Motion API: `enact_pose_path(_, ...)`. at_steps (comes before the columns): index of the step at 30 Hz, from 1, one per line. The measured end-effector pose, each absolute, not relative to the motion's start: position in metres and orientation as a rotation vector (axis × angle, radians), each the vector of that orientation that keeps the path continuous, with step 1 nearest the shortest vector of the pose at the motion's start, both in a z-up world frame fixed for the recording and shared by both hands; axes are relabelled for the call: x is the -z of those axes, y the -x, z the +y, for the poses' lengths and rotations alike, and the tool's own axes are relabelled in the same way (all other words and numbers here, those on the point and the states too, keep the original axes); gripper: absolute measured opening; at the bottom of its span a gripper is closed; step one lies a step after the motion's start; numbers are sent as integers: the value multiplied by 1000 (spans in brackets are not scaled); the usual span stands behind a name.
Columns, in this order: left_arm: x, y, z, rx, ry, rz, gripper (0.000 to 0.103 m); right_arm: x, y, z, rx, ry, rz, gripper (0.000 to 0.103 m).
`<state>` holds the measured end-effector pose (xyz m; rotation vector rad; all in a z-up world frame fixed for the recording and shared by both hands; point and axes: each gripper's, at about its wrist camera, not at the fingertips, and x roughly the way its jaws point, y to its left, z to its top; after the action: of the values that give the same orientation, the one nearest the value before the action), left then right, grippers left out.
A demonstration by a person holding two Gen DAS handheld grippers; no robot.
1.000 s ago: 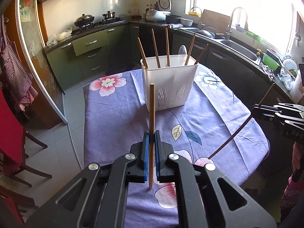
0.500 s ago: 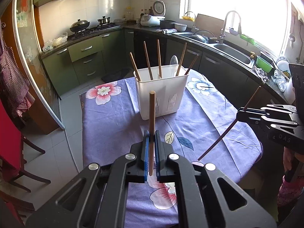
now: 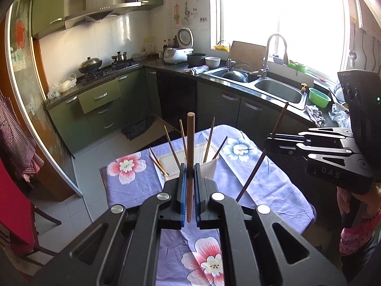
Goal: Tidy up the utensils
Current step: 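Carry both upright chopsticks over the white holder and open both tools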
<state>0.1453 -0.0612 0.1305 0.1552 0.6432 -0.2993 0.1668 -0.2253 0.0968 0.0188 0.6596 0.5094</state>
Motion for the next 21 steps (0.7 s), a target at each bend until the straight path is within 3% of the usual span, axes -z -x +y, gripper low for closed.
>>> enact_pose_path(10,-164,-211,-70,268,-119,548,6,-154,-244,-226,-481,-75,544,7)
enact_pose_path(21,-101,-289,-70,269,-86,671,6,-87,-323,-206,-474,-80,673,7)
